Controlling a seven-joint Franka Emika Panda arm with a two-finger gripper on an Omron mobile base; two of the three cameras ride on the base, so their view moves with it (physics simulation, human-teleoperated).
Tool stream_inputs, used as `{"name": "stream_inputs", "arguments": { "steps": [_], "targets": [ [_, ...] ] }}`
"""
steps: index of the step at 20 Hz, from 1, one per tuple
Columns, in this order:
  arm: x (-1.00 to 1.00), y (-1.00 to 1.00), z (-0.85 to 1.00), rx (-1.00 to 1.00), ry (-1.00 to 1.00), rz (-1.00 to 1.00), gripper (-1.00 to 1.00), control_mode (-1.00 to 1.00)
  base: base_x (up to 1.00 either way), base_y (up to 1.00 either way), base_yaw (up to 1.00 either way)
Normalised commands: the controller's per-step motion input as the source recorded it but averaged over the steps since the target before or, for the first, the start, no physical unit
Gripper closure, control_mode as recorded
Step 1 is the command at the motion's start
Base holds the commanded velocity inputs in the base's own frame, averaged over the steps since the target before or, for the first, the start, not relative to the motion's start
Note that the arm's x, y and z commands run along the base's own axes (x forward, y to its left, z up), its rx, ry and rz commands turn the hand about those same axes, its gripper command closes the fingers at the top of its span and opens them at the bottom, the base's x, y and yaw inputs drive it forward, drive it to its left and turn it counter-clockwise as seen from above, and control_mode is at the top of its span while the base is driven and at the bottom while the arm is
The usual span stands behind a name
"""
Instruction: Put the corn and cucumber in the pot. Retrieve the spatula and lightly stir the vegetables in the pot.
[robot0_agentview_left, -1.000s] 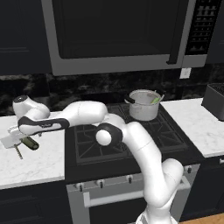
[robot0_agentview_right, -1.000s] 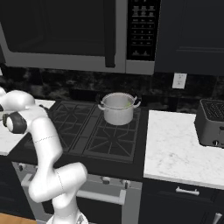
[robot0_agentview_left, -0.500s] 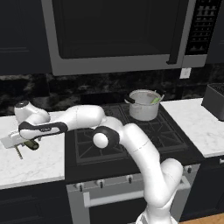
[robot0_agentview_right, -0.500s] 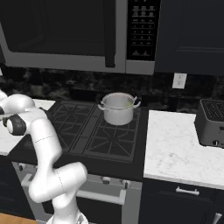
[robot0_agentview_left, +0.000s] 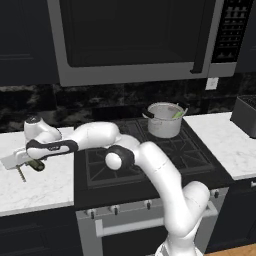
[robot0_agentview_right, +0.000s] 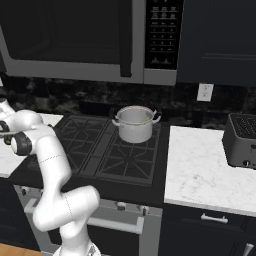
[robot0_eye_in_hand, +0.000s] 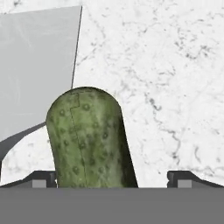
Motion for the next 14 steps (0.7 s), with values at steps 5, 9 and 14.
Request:
{"name": "stream_inputs", "arguments": {
  "steps": [5,9,14],
  "targets": [
    [0.27,0.16,-0.13,0.03,0.0,0.04,-1.0,-1.0,0.0,0.0,0.0],
    [0.07,0.18,-0.23,0.0,0.0,0.0,1.0,-1.0,0.0,0.0,0.0],
    [-0.1,-0.01,-0.01,0.0,0.0,0.0,1.0,-1.0,0.0,0.0,0.0]
  ]
}}
